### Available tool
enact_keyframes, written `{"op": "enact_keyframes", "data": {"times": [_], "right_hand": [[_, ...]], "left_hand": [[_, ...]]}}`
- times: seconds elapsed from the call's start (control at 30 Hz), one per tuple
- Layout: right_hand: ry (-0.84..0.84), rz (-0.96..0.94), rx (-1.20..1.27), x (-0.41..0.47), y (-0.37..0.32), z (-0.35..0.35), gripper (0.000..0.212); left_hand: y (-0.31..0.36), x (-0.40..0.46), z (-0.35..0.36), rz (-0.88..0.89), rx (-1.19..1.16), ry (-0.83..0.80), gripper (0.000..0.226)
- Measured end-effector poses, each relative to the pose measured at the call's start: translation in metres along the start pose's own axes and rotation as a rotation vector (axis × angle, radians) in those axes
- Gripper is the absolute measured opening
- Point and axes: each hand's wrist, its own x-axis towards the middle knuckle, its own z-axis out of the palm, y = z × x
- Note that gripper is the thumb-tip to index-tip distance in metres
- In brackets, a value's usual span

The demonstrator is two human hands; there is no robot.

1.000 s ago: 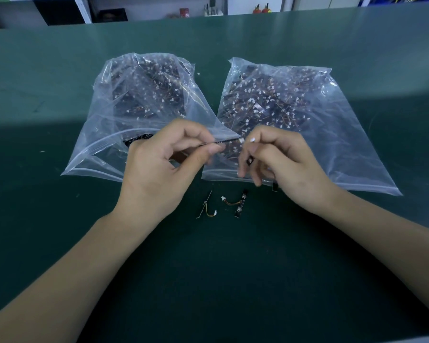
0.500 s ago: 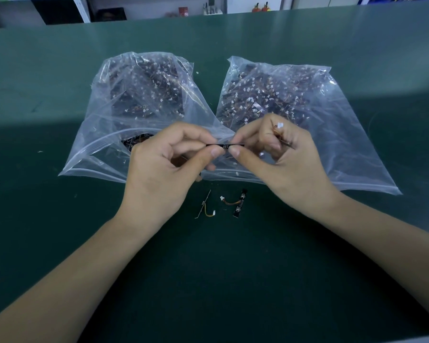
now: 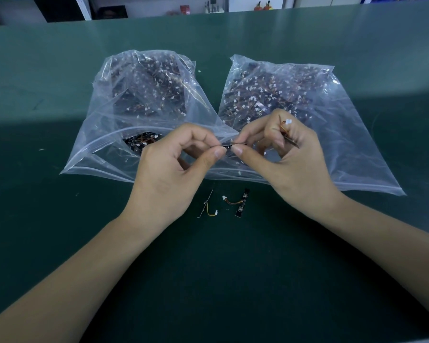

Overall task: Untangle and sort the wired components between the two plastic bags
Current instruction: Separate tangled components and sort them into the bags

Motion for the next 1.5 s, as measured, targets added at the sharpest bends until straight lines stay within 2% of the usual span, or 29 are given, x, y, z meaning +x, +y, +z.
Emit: {"op": "enact_keyframes", "data": {"times": [0.67,1.0,1.1,1.2,1.27,1.4,1.5], "right_hand": [[-0.076,-0.034,-0.042,0.002,0.000,-0.003,0.051],[-0.105,-0.026,-0.047,0.003,0.003,-0.007,0.052],[-0.107,-0.059,-0.157,0.006,0.007,-0.011,0.053],[-0.203,-0.211,-0.504,0.014,0.013,-0.022,0.055],[-0.302,-0.248,-0.674,0.017,0.015,-0.028,0.054],[-0.388,-0.242,-0.755,0.016,0.016,-0.028,0.044],[-0.333,-0.295,-0.714,0.016,0.015,-0.027,0.042]], "left_hand": [[-0.003,0.000,0.000,0.013,0.012,-0.066,0.010],[-0.001,-0.001,0.000,0.026,0.059,-0.027,0.010],[0.000,0.000,-0.001,0.077,0.135,0.092,0.007],[0.000,0.003,-0.008,0.128,0.192,0.174,0.005],[0.000,0.005,-0.012,0.163,0.213,0.181,0.005],[0.001,0.004,-0.012,0.216,0.240,0.166,0.005],[0.000,0.002,-0.010,0.267,0.226,0.115,0.004]]}}
